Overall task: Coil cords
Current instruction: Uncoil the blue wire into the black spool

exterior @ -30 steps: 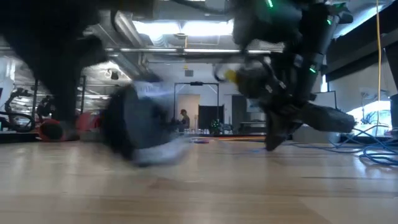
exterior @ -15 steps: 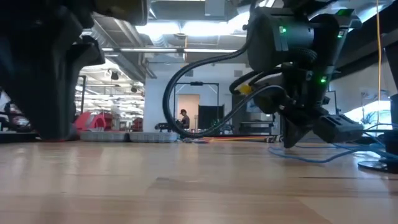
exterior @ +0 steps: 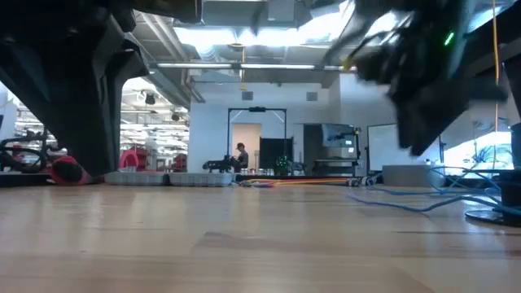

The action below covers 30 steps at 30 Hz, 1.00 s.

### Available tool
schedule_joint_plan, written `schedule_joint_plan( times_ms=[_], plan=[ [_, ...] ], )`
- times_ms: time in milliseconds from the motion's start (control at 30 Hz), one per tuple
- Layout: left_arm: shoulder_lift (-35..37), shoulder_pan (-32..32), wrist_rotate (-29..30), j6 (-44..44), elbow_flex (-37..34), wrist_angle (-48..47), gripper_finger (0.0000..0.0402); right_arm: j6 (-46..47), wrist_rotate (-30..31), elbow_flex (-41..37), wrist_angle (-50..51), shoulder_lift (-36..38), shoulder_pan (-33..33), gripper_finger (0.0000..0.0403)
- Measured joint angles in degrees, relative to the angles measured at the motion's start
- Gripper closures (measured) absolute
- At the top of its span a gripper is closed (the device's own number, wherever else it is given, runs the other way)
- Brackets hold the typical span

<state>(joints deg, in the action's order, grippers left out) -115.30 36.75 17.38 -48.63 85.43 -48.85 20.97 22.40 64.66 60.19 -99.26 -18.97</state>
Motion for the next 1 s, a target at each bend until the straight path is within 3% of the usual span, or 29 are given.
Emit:
schedule_joint_plan(
  times_ms=[167,367,567,767,1000],
  plan=[
    [0.0,0.0,1.3,1.1,0.0,1.0,0.0361,4.7,-6.5,0.0,1.6,7.2,-7.0,0.0227],
    [0.0,0.0,1.6,4.4,0.0,5.9,0.0361,11.0,-4.9,-3.4,0.1,9.1,-18.6,0.0222],
    [0.0,-0.1,1.6,7.1,0.1,8.2,0.0361,13.8,-2.9,-12.5,-15.7,8.6,-25.5,0.0222],
    [0.0,-0.8,1.6,7.1,0.1,7.9,0.0361,12.2,0.4,-18.7,-34.5,8.3,-25.9,0.0222],
    [0.1,-1.7,1.6,8.5,0.1,9.0,0.0361,7.0,-0.7,-19.1,-52.6,4.5,-18.9,0.0222]
  ],
)
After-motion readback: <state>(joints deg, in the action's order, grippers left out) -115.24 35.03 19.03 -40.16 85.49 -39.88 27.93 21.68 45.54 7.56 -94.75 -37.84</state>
